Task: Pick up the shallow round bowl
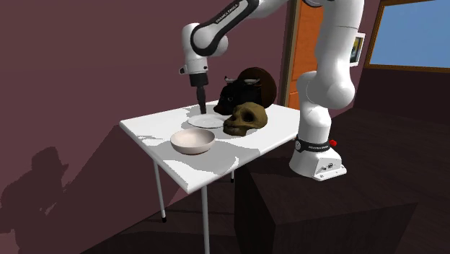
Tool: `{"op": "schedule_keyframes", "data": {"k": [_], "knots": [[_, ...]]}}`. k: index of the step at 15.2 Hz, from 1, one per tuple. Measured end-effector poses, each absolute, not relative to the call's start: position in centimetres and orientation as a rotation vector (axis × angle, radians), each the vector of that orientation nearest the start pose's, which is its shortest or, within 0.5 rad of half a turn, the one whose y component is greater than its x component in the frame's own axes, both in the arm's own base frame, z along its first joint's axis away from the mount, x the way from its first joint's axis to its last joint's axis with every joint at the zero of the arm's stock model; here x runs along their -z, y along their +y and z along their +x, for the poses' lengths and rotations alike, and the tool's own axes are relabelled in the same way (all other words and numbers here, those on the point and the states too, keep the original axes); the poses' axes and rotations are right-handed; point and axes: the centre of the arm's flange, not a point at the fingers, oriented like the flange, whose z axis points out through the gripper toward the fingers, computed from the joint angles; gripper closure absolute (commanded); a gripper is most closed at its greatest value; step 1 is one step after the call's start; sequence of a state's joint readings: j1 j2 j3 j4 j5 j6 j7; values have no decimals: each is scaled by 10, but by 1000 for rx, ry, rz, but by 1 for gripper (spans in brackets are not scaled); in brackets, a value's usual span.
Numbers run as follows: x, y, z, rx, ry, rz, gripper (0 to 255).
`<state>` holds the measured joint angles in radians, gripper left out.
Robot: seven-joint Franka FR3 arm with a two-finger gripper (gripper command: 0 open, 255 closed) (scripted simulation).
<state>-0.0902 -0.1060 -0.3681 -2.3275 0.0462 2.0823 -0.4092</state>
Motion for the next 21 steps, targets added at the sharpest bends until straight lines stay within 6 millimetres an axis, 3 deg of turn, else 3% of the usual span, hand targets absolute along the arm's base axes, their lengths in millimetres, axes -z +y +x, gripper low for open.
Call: {"op": "schedule_keyframes", "data": {"k": [6, 14, 15, 21], "knots": [[-316, -260, 465, -127, 118, -3001, 0], [-272, -267, 472, -123, 118, -3000, 0], [-270, -266, 471, -123, 118, -3000, 255], [-268, -265, 470, -121, 119, -3001, 255]]}}
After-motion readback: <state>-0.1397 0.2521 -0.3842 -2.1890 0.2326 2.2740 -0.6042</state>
